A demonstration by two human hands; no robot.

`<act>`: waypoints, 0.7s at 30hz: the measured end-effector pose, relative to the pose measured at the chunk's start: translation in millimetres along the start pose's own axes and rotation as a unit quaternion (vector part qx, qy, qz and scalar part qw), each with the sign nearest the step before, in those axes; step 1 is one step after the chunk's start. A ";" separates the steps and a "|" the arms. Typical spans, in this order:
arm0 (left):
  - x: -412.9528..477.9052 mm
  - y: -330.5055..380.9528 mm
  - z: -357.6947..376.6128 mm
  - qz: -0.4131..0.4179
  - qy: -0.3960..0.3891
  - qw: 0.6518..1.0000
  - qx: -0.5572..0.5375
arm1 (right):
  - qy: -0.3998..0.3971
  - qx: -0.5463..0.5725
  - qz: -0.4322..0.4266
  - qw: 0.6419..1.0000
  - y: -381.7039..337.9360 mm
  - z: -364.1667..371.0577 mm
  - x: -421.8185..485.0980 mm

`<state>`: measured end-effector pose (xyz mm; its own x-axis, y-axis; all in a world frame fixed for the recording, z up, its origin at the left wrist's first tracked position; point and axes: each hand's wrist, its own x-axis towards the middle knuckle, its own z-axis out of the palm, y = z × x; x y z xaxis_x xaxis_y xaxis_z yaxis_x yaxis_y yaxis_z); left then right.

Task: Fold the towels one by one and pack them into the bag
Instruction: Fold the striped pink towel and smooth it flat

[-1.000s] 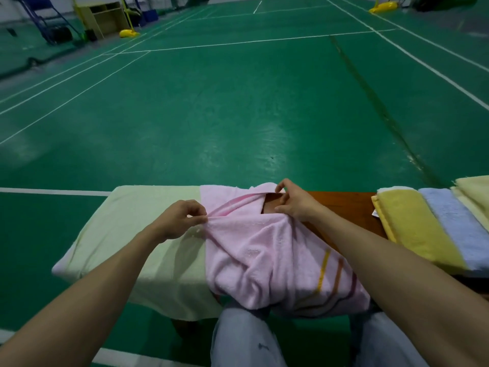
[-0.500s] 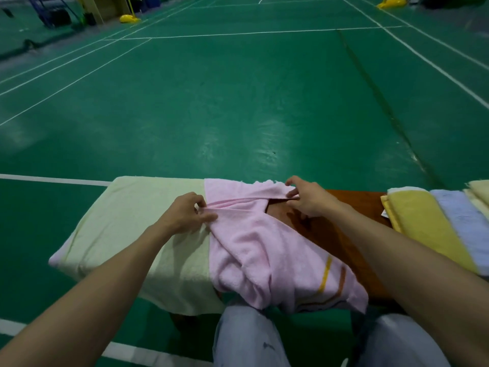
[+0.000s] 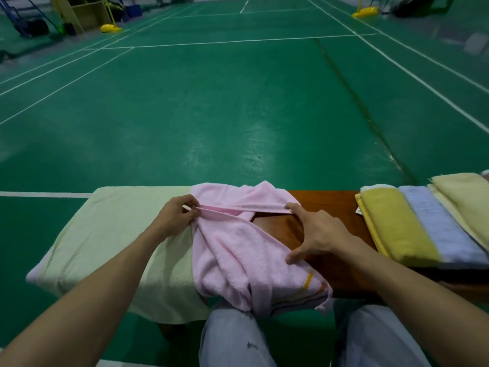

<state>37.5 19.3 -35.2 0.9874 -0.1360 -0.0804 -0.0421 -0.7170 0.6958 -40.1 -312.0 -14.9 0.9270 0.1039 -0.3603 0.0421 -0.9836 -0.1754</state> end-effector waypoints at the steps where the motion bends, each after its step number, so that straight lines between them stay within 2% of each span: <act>1: 1.2 0.9 0.7 -0.002 0.000 1.000 0.003 | 0.005 -0.004 0.001 1.000 0.8 2.4 0.5; 5: -0.1 5.4 1.2 -0.012 -0.011 0.999 0.033 | 0.027 0.012 0.002 1.000 4.9 4.4 11.1; 8: 0.9 7.1 2.7 -0.014 0.015 0.999 0.046 | 0.049 0.019 0.002 0.999 9.3 3.5 19.1; 14: -2.4 2.3 5.8 0.009 0.043 0.999 -0.005 | 0.101 0.052 -0.001 0.994 21.4 4.1 33.0; 21: -7.2 -8.3 2.9 -0.031 0.047 0.993 -0.107 | 0.136 0.053 0.014 0.989 29.4 3.8 40.1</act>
<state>30.3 24.3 -42.4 0.9974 -0.0246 -0.0677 0.0425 -0.5587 0.8283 -3.1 -336.1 -38.0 0.9938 0.0183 -0.1099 -0.0120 -0.9630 -0.2692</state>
